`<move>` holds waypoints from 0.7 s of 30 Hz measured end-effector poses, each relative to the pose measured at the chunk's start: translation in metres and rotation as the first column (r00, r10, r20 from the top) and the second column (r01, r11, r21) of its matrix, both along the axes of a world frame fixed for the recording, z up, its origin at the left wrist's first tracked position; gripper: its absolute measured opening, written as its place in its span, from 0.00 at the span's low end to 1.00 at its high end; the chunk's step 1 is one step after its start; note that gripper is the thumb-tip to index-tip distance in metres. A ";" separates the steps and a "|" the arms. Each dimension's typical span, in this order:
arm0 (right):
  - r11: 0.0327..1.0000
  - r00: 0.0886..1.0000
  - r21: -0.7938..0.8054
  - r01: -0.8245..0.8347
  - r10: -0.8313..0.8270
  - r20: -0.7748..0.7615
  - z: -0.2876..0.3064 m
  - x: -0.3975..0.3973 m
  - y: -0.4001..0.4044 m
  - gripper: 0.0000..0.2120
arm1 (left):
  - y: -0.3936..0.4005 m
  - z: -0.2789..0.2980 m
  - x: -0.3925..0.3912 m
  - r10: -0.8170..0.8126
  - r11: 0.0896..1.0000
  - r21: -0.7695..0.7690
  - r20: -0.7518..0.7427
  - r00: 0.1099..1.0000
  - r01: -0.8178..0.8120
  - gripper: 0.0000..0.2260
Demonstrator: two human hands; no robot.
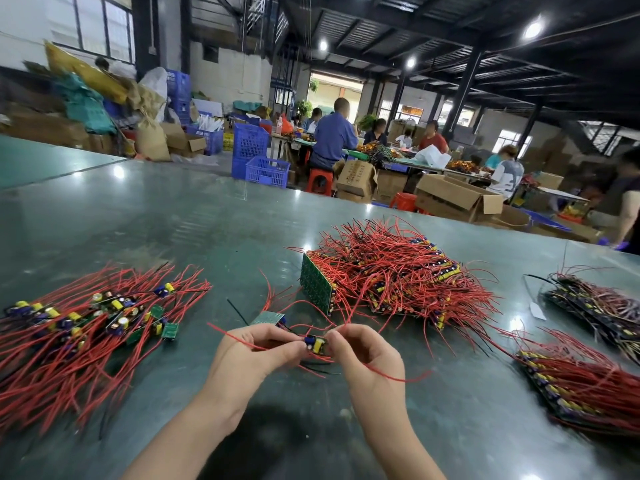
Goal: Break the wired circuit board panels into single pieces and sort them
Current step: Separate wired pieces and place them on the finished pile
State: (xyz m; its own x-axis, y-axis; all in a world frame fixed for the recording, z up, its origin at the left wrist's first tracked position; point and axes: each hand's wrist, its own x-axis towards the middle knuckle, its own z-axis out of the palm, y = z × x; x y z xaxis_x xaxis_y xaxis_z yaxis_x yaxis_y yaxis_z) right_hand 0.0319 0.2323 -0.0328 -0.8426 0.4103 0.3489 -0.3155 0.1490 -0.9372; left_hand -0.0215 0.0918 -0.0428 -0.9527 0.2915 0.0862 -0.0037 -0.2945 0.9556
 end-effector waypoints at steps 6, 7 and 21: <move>0.947 0.985 -0.273 -0.171 0.172 -0.020 0.002 -0.002 0.003 0.04 | -0.008 0.005 -0.004 -0.190 0.975 0.164 0.248 0.950 0.152 0.03; 0.934 0.981 -0.301 -0.193 0.194 -0.026 0.002 -0.001 0.003 0.04 | -0.008 0.006 -0.004 -0.211 0.969 0.179 0.264 0.941 0.168 0.04; 0.985 0.986 0.038 -0.166 0.167 -0.016 0.011 0.004 0.002 0.18 | -0.008 0.007 -0.004 -0.090 0.985 0.164 0.256 0.962 0.049 0.04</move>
